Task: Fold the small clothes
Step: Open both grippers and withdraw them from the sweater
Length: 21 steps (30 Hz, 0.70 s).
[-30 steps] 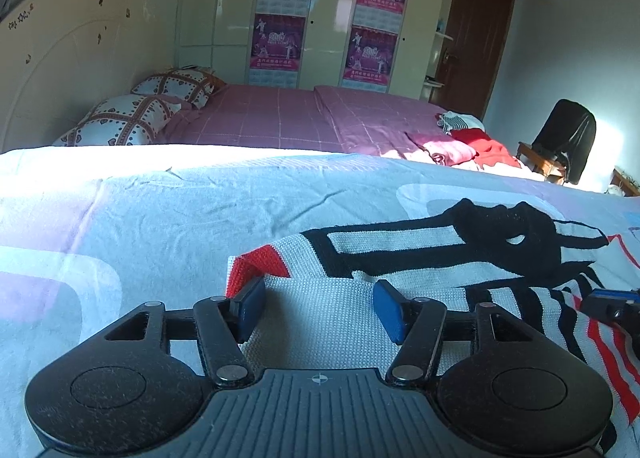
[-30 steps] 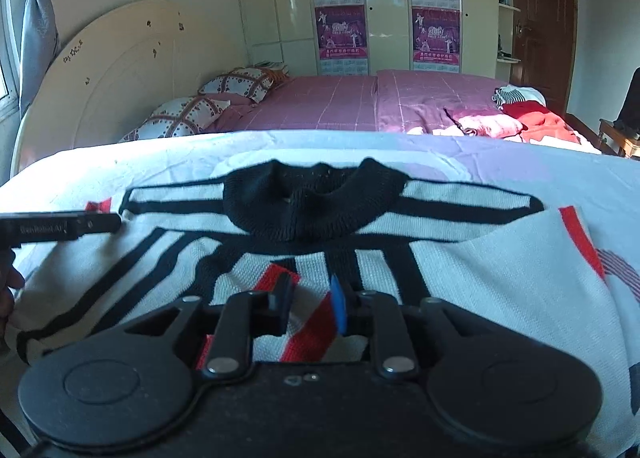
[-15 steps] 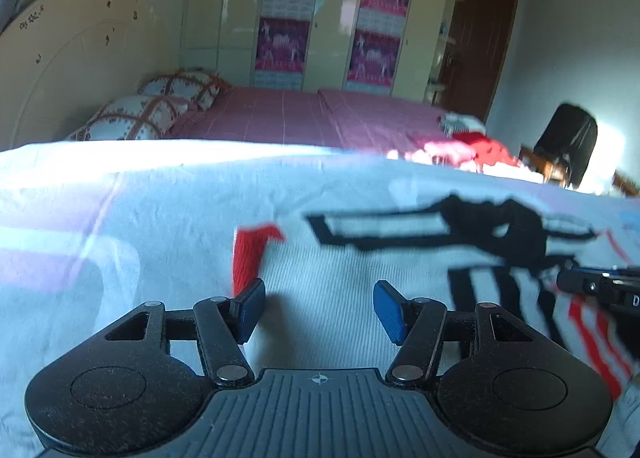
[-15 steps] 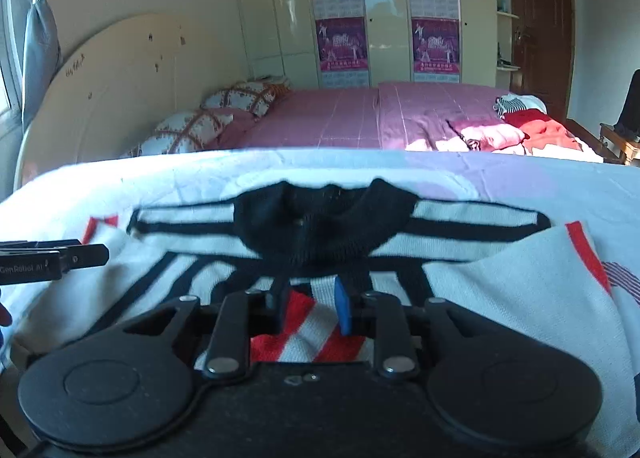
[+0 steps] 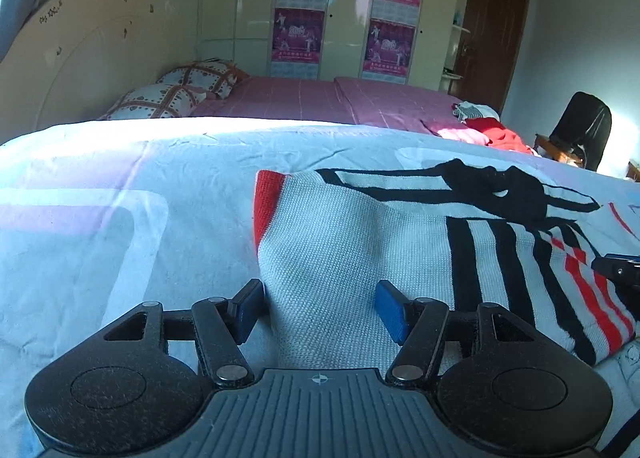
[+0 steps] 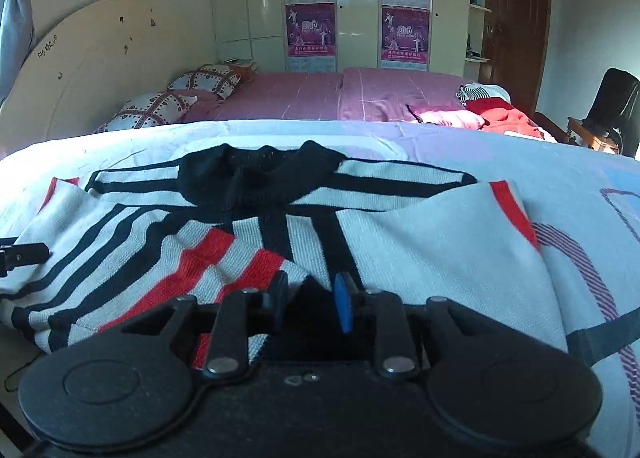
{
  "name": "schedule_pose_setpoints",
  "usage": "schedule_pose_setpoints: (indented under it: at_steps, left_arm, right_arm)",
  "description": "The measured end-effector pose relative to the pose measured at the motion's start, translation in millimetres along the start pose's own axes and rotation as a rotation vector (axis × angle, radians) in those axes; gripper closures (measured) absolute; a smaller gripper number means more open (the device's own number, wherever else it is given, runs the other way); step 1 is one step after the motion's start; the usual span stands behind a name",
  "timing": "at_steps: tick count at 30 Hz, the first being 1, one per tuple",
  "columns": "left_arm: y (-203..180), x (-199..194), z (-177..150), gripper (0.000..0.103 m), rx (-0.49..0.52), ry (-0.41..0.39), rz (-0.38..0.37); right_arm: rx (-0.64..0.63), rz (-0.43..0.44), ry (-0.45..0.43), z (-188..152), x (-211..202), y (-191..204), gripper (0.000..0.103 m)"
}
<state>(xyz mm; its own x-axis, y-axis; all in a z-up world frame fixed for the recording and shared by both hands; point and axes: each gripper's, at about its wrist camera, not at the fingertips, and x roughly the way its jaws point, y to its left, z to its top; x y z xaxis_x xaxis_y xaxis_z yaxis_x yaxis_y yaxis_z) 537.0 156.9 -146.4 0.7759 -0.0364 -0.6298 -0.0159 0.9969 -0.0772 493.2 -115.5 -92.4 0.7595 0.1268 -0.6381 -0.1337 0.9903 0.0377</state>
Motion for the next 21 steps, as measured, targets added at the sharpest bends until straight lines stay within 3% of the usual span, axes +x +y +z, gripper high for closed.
schedule_pose_setpoints:
  at_steps: [7,11,19,21]
  left_arm:
    - [-5.7,-24.7,-2.9,0.041,0.015,-0.031,0.0]
    - [-6.3,-17.8,-15.4,0.041,0.02,0.01,0.008]
    - [-7.8,-36.8,-17.3,0.041,0.015,-0.008,0.021]
    - [-8.8,-33.7,-21.8,0.041,0.022,0.015,0.025]
  right_arm:
    - [0.03,0.011,-0.065,1.7,-30.8,-9.6,0.075]
    - [0.024,-0.025,0.025,-9.6,-12.6,-16.2,0.075]
    - [0.04,0.0,-0.044,-11.7,-39.2,-20.0,0.072]
    - [0.026,0.004,-0.009,-16.1,-34.4,-20.2,0.069]
